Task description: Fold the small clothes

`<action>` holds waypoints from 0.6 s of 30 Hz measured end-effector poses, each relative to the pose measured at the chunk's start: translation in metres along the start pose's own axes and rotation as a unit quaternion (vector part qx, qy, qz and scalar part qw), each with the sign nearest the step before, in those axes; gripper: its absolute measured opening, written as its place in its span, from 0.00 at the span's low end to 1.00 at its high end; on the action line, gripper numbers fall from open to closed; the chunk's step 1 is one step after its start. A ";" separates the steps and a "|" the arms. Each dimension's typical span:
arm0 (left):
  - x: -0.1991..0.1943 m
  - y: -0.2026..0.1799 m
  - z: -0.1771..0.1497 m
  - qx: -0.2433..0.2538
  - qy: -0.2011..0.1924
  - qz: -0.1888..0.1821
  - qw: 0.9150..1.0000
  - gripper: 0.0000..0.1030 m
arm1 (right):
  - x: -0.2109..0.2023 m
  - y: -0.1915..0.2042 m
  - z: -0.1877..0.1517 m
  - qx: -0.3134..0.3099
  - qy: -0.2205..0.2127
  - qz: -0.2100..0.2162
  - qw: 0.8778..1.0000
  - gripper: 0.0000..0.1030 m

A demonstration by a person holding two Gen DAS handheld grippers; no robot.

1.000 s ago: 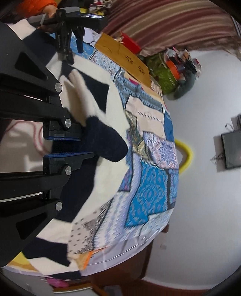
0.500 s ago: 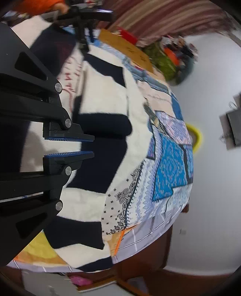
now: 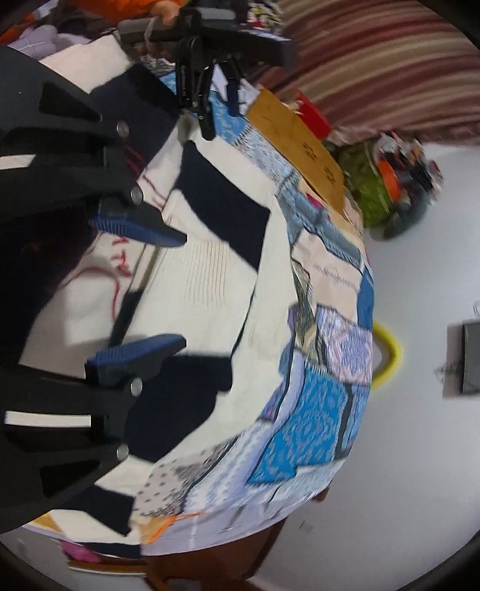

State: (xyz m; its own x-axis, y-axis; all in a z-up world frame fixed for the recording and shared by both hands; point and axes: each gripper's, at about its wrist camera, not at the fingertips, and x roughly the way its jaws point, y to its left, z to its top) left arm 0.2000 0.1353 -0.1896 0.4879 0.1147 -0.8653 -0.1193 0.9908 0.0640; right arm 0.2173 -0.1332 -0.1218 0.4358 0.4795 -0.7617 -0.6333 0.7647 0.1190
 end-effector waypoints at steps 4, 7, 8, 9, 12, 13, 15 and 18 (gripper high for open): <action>-0.001 -0.003 0.002 0.004 -0.002 -0.009 1.000 0.72 | 0.024 0.018 0.008 -0.037 0.034 0.015 0.999 0.53; 0.005 -0.004 0.003 0.008 0.005 -0.012 1.000 0.72 | 0.047 0.029 0.009 -0.067 0.074 0.022 0.995 0.53; 0.007 -0.005 0.003 0.010 0.008 -0.013 1.000 0.72 | 0.052 0.032 0.009 -0.073 0.083 0.023 0.994 0.53; 0.009 -0.005 0.002 0.010 0.010 -0.014 1.000 0.72 | 0.056 0.033 0.007 -0.077 0.090 0.024 0.993 0.53; 0.013 -0.005 0.001 0.011 0.013 -0.019 1.000 0.72 | 0.073 0.040 0.004 -0.093 0.117 0.023 0.989 0.53; 0.014 -0.006 0.001 0.011 0.015 -0.021 1.000 0.72 | 0.076 0.041 0.003 -0.098 0.120 0.020 0.988 0.53; 0.019 -0.006 0.001 0.012 0.021 -0.022 0.999 0.72 | 0.081 0.042 0.001 -0.102 0.115 0.015 0.988 0.53; 0.028 -0.007 -0.001 0.013 0.030 -0.021 0.999 0.72 | 0.082 0.035 0.000 -0.083 0.106 0.023 0.991 0.53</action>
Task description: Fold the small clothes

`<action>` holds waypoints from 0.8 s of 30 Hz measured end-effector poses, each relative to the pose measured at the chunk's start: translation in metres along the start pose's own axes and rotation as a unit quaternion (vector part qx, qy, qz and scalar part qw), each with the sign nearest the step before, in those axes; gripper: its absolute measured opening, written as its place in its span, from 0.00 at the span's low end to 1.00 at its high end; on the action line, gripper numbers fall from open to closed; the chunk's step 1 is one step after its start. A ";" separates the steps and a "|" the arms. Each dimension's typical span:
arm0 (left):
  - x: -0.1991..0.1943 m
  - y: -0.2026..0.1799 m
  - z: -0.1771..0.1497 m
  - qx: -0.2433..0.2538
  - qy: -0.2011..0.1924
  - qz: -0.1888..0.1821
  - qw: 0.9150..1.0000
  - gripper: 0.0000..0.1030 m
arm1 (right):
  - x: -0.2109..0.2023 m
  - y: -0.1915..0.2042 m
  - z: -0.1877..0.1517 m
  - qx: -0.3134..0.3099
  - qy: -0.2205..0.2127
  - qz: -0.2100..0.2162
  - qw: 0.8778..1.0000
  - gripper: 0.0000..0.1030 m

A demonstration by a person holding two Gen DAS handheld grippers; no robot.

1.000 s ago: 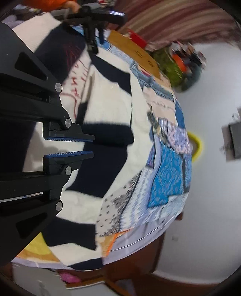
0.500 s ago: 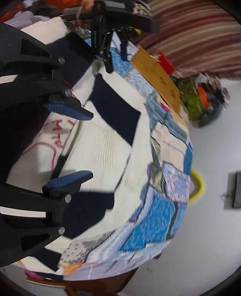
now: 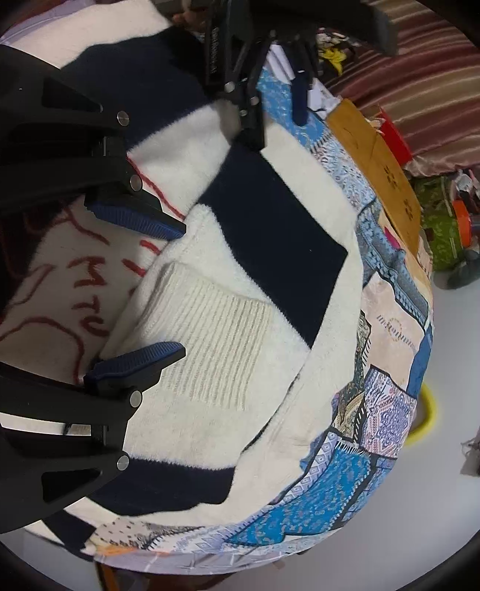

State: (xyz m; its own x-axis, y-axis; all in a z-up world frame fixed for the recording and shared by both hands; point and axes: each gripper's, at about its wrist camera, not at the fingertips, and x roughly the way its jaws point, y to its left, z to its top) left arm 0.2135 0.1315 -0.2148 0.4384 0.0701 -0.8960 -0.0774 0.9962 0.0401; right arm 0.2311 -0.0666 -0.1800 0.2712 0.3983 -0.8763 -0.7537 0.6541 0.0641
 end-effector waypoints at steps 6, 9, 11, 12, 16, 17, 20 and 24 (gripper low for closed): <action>0.006 0.001 -0.002 -0.008 0.003 -0.003 1.000 0.75 | -0.011 -0.005 -0.005 0.028 -0.023 0.010 0.999 0.27; 0.007 0.001 -0.002 -0.009 0.003 -0.002 1.000 0.75 | -0.014 -0.008 -0.006 0.035 -0.029 0.007 0.999 0.15; 0.007 0.000 -0.002 -0.007 0.003 0.001 1.000 0.75 | -0.019 -0.009 -0.009 0.039 -0.040 0.000 0.998 0.12; 0.007 -0.001 -0.003 -0.005 0.002 0.004 1.000 0.76 | -0.022 -0.011 -0.010 0.044 -0.046 0.000 0.998 0.11; 0.007 -0.002 -0.003 -0.003 0.001 0.009 1.000 0.77 | -0.044 -0.020 -0.015 0.071 -0.086 -0.004 0.994 0.10; 0.007 -0.002 -0.003 -0.002 0.001 0.011 1.000 0.77 | -0.052 -0.024 -0.017 0.083 -0.099 -0.005 0.992 0.09; 0.007 -0.003 -0.003 0.003 0.001 0.017 1.000 0.77 | -0.076 -0.035 -0.023 0.110 -0.134 -0.012 0.985 0.09; 0.006 -0.005 -0.003 0.006 0.001 0.023 1.000 0.77 | -0.104 -0.051 -0.034 0.147 -0.175 -0.030 0.973 0.09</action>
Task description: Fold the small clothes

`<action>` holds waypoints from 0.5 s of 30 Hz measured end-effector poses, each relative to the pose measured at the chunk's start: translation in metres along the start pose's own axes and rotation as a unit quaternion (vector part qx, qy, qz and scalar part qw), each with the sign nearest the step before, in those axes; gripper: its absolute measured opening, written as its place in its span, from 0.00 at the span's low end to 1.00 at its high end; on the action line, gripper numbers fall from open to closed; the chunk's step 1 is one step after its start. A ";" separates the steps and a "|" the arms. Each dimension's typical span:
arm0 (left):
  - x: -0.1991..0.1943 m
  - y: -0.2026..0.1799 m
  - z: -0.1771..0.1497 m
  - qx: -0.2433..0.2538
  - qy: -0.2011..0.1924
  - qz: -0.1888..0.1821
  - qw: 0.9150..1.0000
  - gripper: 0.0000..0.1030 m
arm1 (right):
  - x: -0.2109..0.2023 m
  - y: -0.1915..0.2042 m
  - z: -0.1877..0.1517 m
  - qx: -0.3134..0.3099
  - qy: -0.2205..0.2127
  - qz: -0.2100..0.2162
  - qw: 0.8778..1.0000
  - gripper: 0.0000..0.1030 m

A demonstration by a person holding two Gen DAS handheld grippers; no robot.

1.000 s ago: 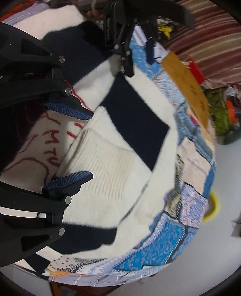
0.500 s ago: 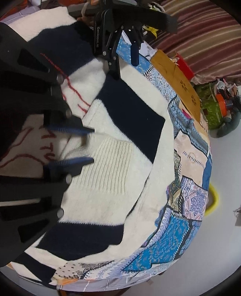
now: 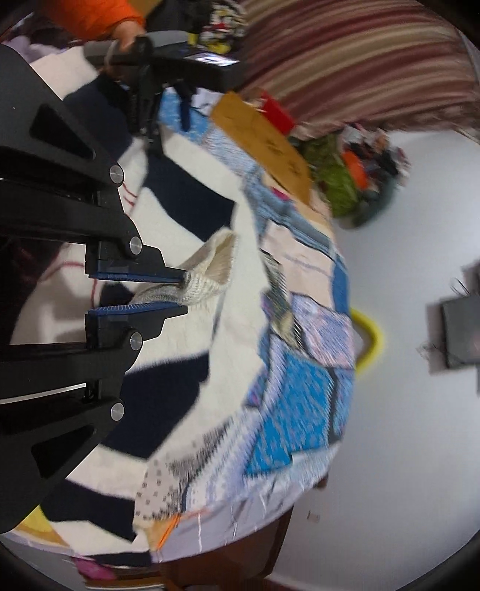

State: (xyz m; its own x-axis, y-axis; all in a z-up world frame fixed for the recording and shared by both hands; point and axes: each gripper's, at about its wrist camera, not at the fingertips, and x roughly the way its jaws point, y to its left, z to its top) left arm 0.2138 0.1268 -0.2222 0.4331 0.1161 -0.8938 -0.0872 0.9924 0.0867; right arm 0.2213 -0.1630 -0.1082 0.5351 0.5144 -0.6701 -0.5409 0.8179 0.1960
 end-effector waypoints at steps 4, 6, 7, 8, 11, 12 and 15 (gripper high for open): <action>0.000 0.000 0.000 -0.002 0.001 0.003 1.000 0.78 | -0.022 -0.023 -0.002 0.039 -0.029 -0.021 0.999 0.09; 0.000 -0.001 0.000 -0.003 0.002 0.006 1.000 0.79 | -0.030 -0.038 -0.007 0.064 -0.037 -0.030 0.997 0.09; 0.000 -0.001 0.000 -0.002 0.002 0.007 1.000 0.79 | -0.032 -0.043 -0.010 0.075 -0.037 -0.034 0.996 0.09; 0.000 -0.001 0.000 -0.002 0.002 0.008 1.000 0.79 | -0.033 -0.048 -0.012 0.084 -0.037 -0.038 0.995 0.08; -0.001 -0.002 0.000 -0.001 0.002 0.012 1.000 0.79 | -0.039 -0.064 -0.024 0.115 -0.033 -0.043 0.992 0.08; -0.002 -0.003 0.000 -0.001 0.003 0.014 1.000 0.79 | -0.041 -0.067 -0.027 0.121 -0.032 -0.044 0.991 0.08; -0.006 -0.003 0.001 0.000 0.004 0.015 1.000 0.79 | -0.046 -0.077 -0.038 0.141 -0.031 -0.053 0.988 0.09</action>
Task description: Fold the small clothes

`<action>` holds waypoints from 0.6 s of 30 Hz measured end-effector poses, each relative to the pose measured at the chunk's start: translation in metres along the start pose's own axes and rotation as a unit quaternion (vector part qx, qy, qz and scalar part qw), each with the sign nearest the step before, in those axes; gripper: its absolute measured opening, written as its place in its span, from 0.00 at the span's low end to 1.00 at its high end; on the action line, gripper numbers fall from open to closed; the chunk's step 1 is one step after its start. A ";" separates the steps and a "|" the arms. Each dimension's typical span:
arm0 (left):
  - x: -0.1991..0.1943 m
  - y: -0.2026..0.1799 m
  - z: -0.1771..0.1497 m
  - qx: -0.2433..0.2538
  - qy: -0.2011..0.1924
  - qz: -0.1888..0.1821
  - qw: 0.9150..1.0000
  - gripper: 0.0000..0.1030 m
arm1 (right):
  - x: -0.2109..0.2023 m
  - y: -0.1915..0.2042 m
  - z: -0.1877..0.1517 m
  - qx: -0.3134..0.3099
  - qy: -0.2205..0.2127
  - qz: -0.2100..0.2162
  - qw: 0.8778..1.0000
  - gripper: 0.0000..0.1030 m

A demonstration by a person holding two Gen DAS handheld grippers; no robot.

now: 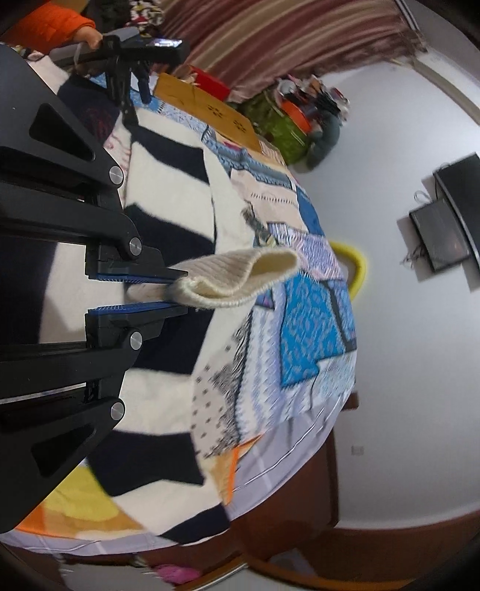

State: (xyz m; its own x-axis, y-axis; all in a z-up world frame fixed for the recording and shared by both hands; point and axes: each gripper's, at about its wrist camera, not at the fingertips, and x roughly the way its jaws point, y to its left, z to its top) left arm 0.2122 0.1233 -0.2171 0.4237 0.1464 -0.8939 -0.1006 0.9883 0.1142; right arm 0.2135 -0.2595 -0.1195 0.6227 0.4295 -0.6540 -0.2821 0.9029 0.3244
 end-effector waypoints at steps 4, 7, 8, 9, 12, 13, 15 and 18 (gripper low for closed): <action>-0.008 0.000 0.004 0.000 -0.001 -0.005 1.000 0.79 | -0.005 -0.019 -0.009 0.021 0.001 -0.021 1.000 0.09; -0.020 -0.001 0.010 0.002 -0.015 -0.001 1.000 0.79 | -0.011 -0.034 -0.013 0.039 0.003 -0.026 0.999 0.09; -0.025 -0.002 0.012 0.003 -0.020 0.000 1.000 0.79 | -0.013 -0.038 -0.015 0.043 0.002 -0.027 0.999 0.09; -0.031 -0.003 0.016 0.004 -0.027 0.001 1.000 0.79 | -0.016 -0.042 -0.016 0.044 -0.001 -0.030 0.999 0.09; -0.045 -0.008 0.029 0.006 -0.042 -0.003 0.999 0.79 | -0.024 -0.055 -0.018 0.048 -0.008 -0.042 0.998 0.10; -0.051 -0.011 0.034 0.007 -0.050 -0.005 0.999 0.79 | -0.025 -0.059 -0.017 0.050 -0.008 -0.045 0.998 0.13; -0.060 -0.018 0.044 0.009 -0.066 -0.008 0.998 0.82 | -0.029 -0.074 -0.019 0.060 -0.011 -0.055 0.997 0.20; -0.067 -0.031 0.056 0.017 -0.083 -0.012 0.996 0.88 | -0.032 -0.093 -0.021 0.075 -0.013 -0.069 0.995 0.28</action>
State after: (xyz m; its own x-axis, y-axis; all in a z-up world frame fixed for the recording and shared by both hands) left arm 0.2371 0.0853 -0.1367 0.5687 0.1244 -0.8131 -0.0584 0.9921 0.1109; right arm 0.2049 -0.3566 -0.1432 0.6676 0.2987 -0.6819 -0.0821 0.9399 0.3314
